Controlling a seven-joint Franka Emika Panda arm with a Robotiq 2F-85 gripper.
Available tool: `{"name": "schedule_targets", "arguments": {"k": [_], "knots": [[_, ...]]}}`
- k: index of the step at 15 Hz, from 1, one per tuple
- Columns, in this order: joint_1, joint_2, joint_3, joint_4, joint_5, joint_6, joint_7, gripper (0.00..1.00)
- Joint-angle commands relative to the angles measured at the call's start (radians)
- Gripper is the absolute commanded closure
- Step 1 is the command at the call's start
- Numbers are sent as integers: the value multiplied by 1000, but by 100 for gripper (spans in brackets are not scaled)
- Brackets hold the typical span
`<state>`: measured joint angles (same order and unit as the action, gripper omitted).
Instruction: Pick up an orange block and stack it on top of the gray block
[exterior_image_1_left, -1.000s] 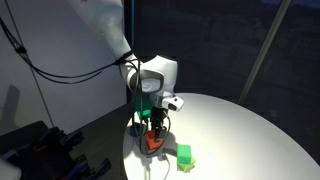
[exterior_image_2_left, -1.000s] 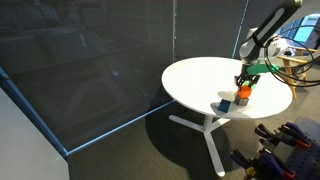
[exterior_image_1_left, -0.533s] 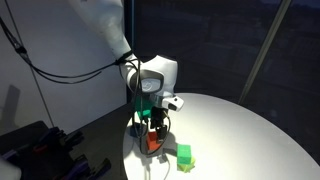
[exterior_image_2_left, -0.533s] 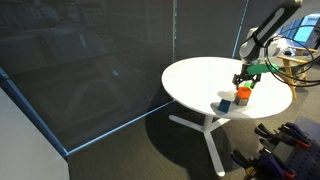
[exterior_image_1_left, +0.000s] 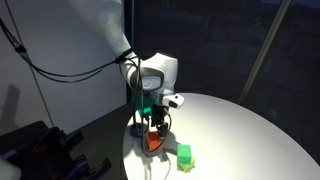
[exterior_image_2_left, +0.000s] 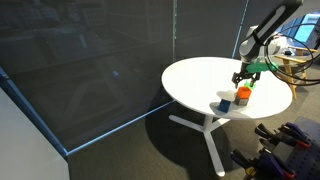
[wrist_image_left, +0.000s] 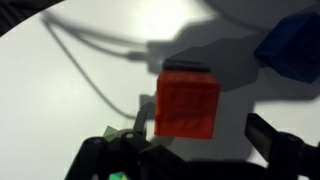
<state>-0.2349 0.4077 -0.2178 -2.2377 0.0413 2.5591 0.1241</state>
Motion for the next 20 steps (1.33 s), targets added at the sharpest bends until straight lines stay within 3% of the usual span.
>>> {"name": "schedule_targets", "arguments": {"k": [1,13,20], "knots": [[7,-53,2,-7,1,-36,-26,0],[110,-188,14,-27,-81,-95,6,0],[154,-254,74,-31,-75,-147,-10,0]]}}
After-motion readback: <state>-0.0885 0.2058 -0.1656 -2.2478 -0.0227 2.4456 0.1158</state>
